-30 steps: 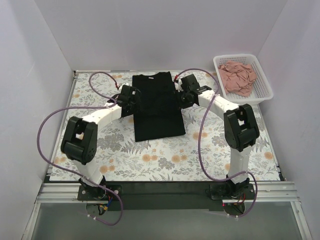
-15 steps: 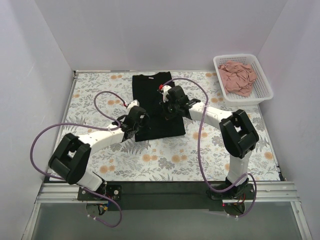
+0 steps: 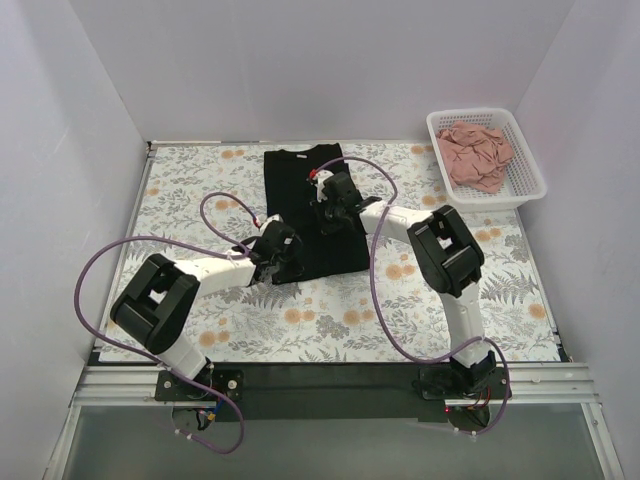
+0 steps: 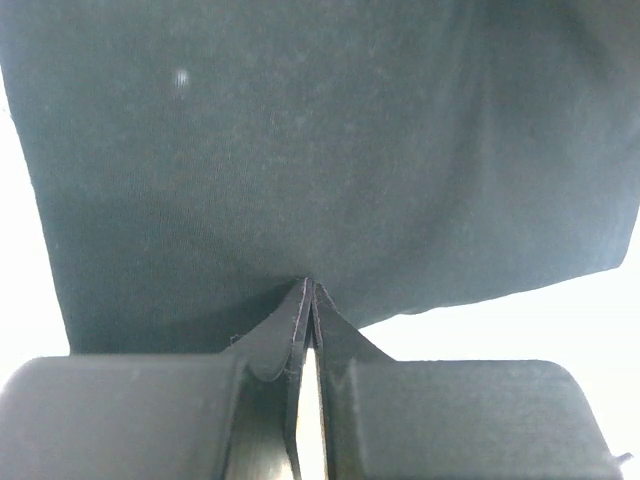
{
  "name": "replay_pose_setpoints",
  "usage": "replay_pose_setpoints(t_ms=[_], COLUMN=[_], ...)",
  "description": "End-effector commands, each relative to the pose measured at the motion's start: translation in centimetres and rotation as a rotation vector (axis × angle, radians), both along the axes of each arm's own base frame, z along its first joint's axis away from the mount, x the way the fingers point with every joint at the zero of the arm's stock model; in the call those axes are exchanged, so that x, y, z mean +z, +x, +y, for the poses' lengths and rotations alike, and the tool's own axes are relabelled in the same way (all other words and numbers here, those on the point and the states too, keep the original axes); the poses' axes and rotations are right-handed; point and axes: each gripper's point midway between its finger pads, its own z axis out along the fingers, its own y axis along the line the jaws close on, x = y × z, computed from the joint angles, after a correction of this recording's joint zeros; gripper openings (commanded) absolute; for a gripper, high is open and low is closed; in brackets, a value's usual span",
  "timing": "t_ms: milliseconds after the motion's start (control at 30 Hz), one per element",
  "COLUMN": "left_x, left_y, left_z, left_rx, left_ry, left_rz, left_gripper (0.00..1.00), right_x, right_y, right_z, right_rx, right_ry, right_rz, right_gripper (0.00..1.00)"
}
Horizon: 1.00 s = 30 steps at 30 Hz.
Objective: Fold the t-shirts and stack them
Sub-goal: Fold the tshirt
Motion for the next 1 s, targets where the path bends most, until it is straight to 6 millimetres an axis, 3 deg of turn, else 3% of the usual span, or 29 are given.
replay_pose_setpoints(t_ms=[0,33,100,133,167,300,333,367,400,433,467,500,533,567,600,733,833,900,967], left_x=[-0.1,-0.3,-0.4,-0.4,-0.4,0.1,0.2,0.6,0.7,1.1,1.4,2.4,3.0,3.5,4.2,8.1,8.6,7.9,6.4], left_y=[-2.1,-2.3,-2.6,-2.7,-3.0,-3.3,-3.3,-3.3,-3.3,-3.3,-3.4,-3.0,-2.9,-2.9,-2.7,-1.7,-1.0,-0.7,-0.1], left_z=[0.1,0.2,0.4,0.5,0.6,0.9,0.9,0.9,0.9,0.9,0.9,0.7,0.7,0.8,0.9,2.1,3.6,4.3,5.2], left_rx=[-0.026,-0.024,-0.022,-0.018,-0.017,-0.015,-0.015,-0.015,-0.015,-0.015,-0.016,-0.012,-0.013,-0.006,-0.002,0.048,0.093,0.102,0.121], left_ry=[-0.024,-0.022,-0.02,-0.023,-0.023,-0.034,-0.037,-0.044,-0.046,-0.053,-0.054,-0.068,-0.075,-0.072,-0.074,-0.077,-0.057,-0.049,-0.047], left_rz=[0.057,0.061,0.067,0.069,0.07,0.058,0.054,0.044,0.04,0.032,0.03,0.009,0.0,-0.006,-0.019,-0.126,-0.149,-0.134,-0.097], left_gripper=[0.0,0.0,0.0,0.0,0.0,0.0,0.0,0.0,0.0,0.0,0.0,0.0,0.0,0.02,0.04,0.12,0.13,0.13,0.11], right_x=[1.9,3.0,3.1,5.4,6.3,10.6,13.0,12.6,14.5,14.8,13.4,15.1,15.1,12.9,14.5,12.6,11.4,10.6,8.7], right_y=[5.4,7.3,9.8,11.5,12.7,14.6,14.2,13.5,12.8,12.0,10.8,9.7,8.8,7.3,6.2,0.7,-3.3,-4.6,-6.1], right_z=[0.4,1.1,1.1,1.7,1.3,0.7,0.4,0.0,-0.5,-0.5,-1.0,-1.2,-1.6,-2.4,-2.9,-4.3,-4.8,-5.7,-6.5], right_rx=[-0.059,-0.07,-0.078,-0.08,-0.093,-0.101,-0.101,-0.094,-0.09,-0.071,-0.059,-0.049,-0.049,-0.052,-0.056,-0.011,0.047,0.055,0.066], right_ry=[0.017,0.033,0.033,0.056,0.064,0.084,0.103,0.088,0.102,0.11,0.095,0.128,0.139,0.127,0.159,0.273,0.374,0.416,0.428], right_rz=[-0.148,-0.19,-0.224,-0.28,-0.303,-0.381,-0.41,-0.398,-0.418,-0.411,-0.374,-0.374,-0.354,-0.292,-0.292,-0.099,0.012,0.063,0.122], right_gripper=[0.2,0.22,0.26,0.3,0.37,0.46,0.47,0.49,0.5,0.5,0.5,0.5,0.5,0.5,0.5,0.5,0.49,0.49,0.48])
